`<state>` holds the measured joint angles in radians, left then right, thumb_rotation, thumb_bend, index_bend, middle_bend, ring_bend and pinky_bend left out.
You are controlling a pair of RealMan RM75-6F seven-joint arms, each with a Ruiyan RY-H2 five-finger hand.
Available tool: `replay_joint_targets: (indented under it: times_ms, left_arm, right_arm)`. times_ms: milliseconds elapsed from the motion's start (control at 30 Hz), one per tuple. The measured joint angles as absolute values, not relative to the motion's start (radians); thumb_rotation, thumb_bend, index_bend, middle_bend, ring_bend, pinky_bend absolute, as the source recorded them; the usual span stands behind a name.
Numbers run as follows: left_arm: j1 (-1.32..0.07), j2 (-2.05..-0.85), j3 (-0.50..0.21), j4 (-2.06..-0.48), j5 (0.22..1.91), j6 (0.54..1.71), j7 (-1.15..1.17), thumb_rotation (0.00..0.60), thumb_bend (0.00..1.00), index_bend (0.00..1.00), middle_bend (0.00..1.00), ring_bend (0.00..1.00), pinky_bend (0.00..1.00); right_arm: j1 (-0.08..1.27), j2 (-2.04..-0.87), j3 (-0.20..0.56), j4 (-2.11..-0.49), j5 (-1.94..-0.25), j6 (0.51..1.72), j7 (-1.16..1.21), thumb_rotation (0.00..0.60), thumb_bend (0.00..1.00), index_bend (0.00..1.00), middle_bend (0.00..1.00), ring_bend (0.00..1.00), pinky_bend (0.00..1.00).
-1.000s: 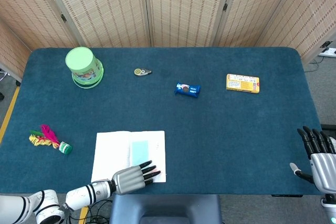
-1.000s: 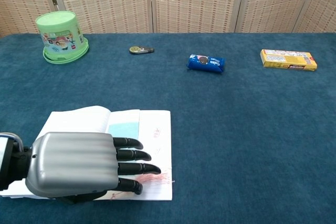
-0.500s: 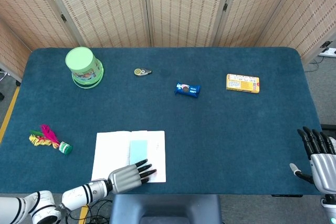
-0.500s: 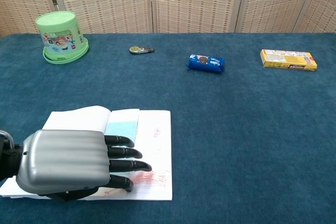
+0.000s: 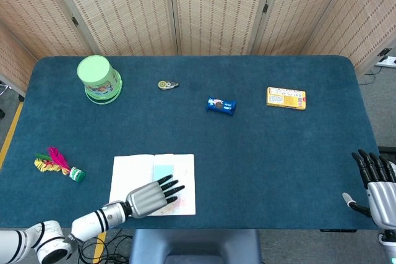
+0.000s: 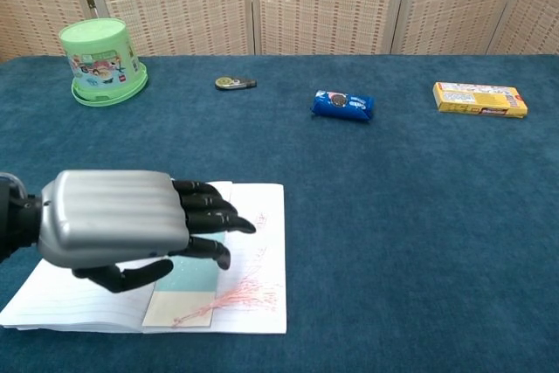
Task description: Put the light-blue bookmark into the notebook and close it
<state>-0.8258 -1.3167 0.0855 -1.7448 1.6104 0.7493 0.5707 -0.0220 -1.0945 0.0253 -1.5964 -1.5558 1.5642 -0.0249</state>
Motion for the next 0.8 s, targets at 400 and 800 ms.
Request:
replay_joint_targets:
  times_ms: [400,800]
  left_arm:
    - [-0.822,-1.342,-0.022,-1.607,1.403,0.764,0.467,0.555,0.73,0.21,0.0,0.0,0.11]
    - [-0.852,-1.426,-0.064,-1.45,1.222,0.704,0.422,0.524,0.73,0.2,0.0,0.0,0.11]
  right_arm:
    - [-0.022,-1.092,0.025,-1.605,-1.558,1.565,-0.035,0.6,0.13,0.04,0.06,0.0,0.0]
    - [-0.023,-1.09,0.025,-1.612,-1.555,1.564,-0.042,0.6,0.13,0.04,0.06,0.0,0.0]
